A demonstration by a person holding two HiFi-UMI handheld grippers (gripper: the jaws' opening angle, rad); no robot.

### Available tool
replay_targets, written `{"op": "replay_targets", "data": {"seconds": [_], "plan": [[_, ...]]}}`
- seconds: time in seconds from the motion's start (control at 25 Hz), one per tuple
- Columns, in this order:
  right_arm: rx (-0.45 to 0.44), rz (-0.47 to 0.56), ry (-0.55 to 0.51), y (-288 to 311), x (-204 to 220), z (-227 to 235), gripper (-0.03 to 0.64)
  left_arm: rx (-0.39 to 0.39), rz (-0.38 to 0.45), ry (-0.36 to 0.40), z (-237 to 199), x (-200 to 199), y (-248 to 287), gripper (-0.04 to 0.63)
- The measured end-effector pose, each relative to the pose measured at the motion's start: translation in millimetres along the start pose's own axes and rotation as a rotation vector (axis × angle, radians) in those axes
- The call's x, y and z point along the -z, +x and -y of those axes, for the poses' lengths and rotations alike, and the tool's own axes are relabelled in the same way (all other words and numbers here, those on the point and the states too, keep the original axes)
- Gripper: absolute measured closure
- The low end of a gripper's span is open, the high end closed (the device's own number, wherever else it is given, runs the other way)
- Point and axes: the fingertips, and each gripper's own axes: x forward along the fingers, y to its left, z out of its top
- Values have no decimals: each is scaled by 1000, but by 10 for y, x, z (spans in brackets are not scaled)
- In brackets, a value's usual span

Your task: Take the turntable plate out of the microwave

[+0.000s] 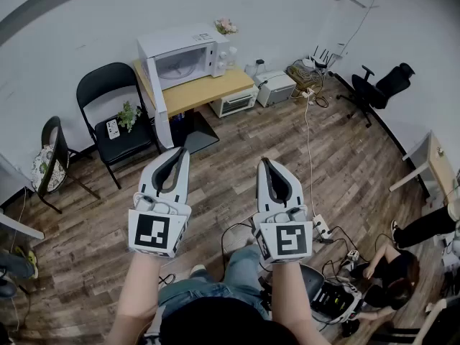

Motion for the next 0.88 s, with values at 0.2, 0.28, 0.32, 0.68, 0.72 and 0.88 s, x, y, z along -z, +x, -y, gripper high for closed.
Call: {"op": "replay_targets", "data": {"seconds": [0.2, 0.28, 0.32, 0.68, 0.72, 0.88], "plan": [[11, -6, 15, -43, 25, 130, 601, -12, -9, 13, -25, -28, 36, 583], [11, -4, 23, -16, 37, 213, 601, -16, -8, 18, -12, -47, 98, 583], [11, -5, 24, 8, 53, 259, 601, -21, -8, 20, -12, -49, 137, 583], [-41, -41, 87, 528, 387, 835, 523, -85, -45, -17, -154, 177, 759, 546], [-58, -39, 89, 615, 399, 897, 411, -78, -58, -20, -153, 219, 866, 458], [-85, -31, 94, 955, 430, 1198, 341, -92, -100, -21, -156, 343, 1284, 337]]}}
